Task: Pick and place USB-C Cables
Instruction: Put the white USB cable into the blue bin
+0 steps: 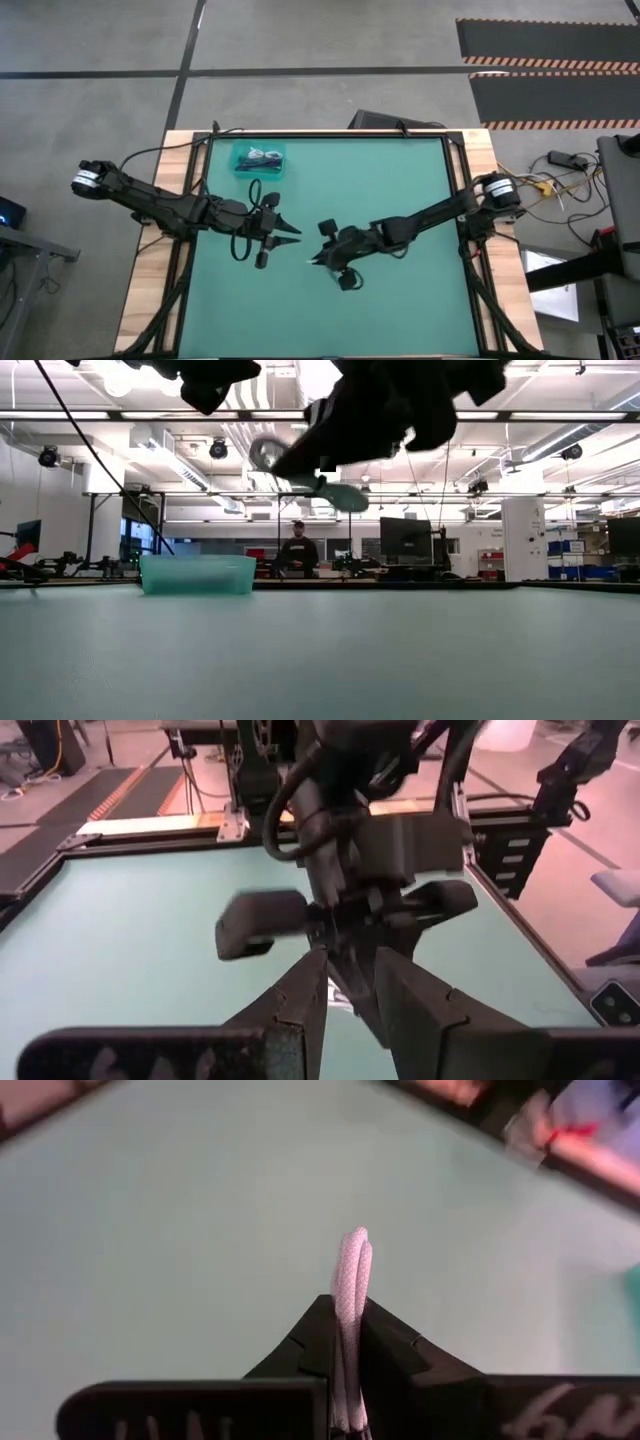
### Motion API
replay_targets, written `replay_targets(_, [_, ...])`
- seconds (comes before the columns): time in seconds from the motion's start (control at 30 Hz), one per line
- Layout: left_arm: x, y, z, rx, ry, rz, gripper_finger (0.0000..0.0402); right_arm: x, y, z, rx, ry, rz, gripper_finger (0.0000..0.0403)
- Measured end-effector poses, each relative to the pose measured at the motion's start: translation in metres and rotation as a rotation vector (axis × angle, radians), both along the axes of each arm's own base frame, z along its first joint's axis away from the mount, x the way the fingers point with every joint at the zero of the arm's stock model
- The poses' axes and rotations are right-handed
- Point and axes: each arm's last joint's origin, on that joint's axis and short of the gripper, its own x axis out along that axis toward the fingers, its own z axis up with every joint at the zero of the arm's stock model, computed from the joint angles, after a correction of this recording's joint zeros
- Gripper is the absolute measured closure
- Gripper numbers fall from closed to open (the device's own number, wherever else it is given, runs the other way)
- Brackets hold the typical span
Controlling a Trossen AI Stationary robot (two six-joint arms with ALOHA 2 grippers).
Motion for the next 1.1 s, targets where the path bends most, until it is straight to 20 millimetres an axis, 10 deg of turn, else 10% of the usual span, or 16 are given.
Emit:
replay_targets(0.43, [0.016,-0.004,-0.005,0.007,-0.126,-0.005,0.033,-0.039,-0.01,0.037,0.198,-0.562,0.004,0.0385])
replay_targets(1.1, [0.041,-0.01,-0.017,-0.014,-0.222,-0.018,0.0265,-0.042,-0.014,0.056,0.357,-0.733,-0.075,0.0385])
